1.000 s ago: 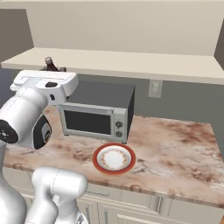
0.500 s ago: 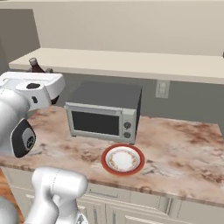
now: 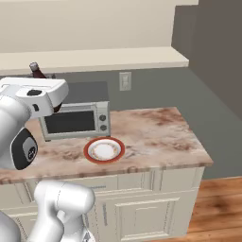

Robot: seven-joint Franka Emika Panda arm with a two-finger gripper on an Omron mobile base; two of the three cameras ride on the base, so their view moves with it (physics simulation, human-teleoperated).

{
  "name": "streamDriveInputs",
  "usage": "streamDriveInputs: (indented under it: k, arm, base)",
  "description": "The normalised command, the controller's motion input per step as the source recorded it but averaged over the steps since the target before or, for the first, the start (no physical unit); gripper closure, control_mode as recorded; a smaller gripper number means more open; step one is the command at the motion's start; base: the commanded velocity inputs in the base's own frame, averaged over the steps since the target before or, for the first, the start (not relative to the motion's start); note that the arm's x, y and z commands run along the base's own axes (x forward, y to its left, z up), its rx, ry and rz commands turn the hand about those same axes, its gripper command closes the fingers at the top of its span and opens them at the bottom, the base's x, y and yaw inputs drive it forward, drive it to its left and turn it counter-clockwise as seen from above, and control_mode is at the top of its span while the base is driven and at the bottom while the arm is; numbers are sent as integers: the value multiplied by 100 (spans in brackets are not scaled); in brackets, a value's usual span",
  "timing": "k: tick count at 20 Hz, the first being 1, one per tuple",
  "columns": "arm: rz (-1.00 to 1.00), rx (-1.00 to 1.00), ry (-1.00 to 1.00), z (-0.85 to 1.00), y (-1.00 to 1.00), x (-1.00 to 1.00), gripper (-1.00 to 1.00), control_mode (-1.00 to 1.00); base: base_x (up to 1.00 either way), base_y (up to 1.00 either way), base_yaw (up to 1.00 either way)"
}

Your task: Move the hot dog bun to the plate on the dining table and place the condiment next to that plate. Then navigate to the fridge and take the sausage and place it on the plate as well.

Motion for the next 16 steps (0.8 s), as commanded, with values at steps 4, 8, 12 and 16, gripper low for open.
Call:
streamDriveInputs:
  k: [4,8,12,16]
  arm:
    - [0,0,0,0,0,0,100,100]
    - [0,0,0,0,0,0,100,100]
    - [0,0,0,0,0,0,100,100]
    - [0,0,0,0,0,0,100,100]
  base:
    - [-37,0,-71]
    - [-36,0,-80]
    - [-33,0,-87]
    - [-26,0,-88]
